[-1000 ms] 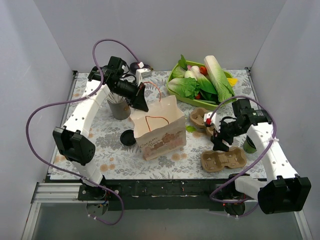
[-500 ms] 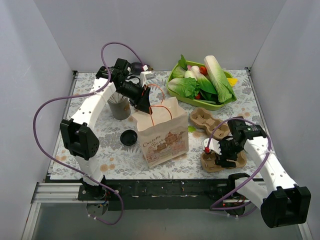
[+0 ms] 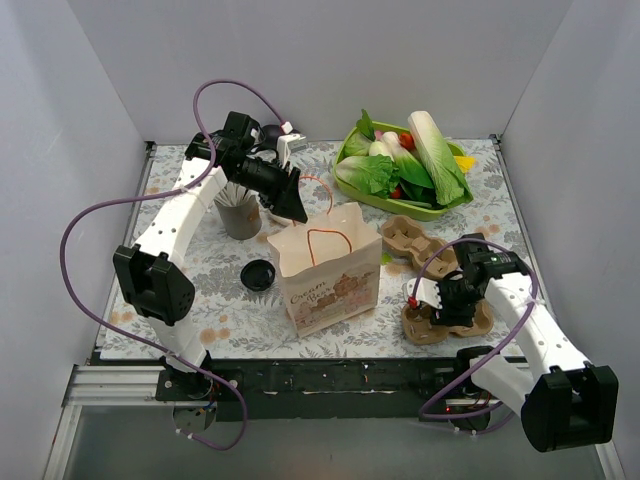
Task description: Pack the takeout coffee
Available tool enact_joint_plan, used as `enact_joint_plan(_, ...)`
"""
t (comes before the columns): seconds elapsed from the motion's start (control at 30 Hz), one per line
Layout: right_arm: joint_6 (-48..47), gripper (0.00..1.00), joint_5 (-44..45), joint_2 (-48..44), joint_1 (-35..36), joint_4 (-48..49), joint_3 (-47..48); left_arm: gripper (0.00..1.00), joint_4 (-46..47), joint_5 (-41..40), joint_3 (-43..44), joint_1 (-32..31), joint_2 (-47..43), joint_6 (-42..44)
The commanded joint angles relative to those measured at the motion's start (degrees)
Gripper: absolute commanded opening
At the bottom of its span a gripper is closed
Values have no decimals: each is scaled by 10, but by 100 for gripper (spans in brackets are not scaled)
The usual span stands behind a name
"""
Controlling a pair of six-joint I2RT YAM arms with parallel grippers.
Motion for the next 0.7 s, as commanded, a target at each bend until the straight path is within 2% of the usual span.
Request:
enact_joint_plan(0.0, -10, 61, 0, 14, 2, 24, -6, 48, 12, 13, -2, -1, -45, -7)
enact_joint_plan(0.23, -27, 52, -10, 32, 6, 16, -11, 49, 13, 4, -9, -1, -51, -6)
enact_joint_plan(0.67, -39, 51, 10, 44, 12, 32, -37, 49, 15, -5, -25, -1, -60, -8)
